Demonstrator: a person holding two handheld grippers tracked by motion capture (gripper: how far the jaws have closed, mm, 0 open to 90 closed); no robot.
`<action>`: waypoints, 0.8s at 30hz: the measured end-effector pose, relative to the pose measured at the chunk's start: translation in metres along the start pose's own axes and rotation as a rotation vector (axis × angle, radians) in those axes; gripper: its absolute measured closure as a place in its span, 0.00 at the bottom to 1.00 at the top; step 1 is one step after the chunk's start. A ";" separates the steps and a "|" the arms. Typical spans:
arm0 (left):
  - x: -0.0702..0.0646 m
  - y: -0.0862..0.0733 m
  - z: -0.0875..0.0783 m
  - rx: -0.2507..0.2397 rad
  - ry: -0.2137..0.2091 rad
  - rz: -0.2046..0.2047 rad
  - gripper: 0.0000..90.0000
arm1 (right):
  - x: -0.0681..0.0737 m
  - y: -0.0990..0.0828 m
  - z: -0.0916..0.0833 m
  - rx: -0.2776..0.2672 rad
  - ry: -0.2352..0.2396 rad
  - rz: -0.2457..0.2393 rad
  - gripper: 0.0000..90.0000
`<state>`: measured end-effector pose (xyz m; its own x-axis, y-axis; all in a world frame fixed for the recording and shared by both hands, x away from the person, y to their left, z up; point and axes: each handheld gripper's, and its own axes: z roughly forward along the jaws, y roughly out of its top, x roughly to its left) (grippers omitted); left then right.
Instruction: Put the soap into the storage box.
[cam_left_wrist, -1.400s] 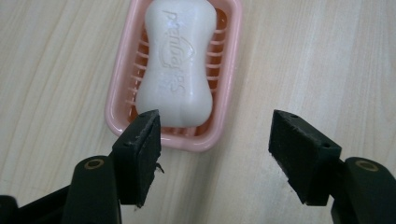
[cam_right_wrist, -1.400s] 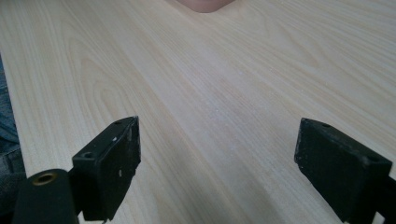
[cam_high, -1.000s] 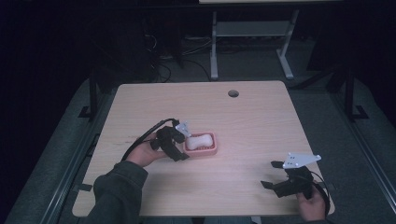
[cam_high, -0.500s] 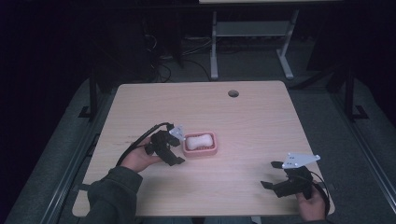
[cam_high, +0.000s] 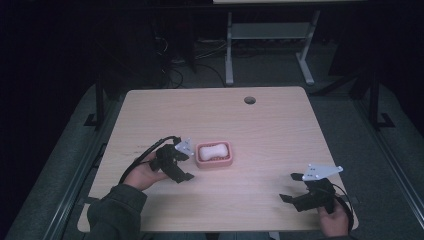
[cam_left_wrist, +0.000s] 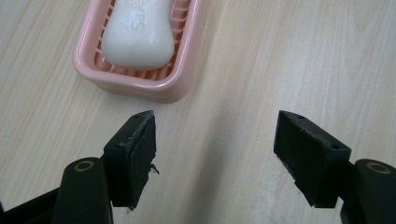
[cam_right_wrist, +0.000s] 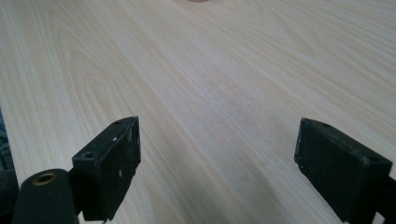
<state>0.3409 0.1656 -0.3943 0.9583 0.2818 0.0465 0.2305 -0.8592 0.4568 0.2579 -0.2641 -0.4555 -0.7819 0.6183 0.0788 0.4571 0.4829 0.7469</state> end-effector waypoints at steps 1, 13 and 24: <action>-0.001 -0.001 0.000 -0.004 0.003 0.000 0.32 | 0.000 0.000 0.000 -0.002 -0.001 0.005 0.16; -0.011 -0.019 -0.002 -0.002 0.003 -0.010 0.31 | 0.000 -0.001 -0.001 -0.003 -0.002 0.009 0.16; -0.017 -0.035 -0.004 -0.005 0.004 -0.022 0.31 | 0.000 -0.001 0.000 -0.003 -0.003 0.008 0.16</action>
<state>0.3156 0.1928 -0.4076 0.9524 0.3023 0.0402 0.2504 -0.8505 0.4626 0.2574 -0.2651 -0.4562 -0.7767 0.6245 0.0826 0.4624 0.4761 0.7480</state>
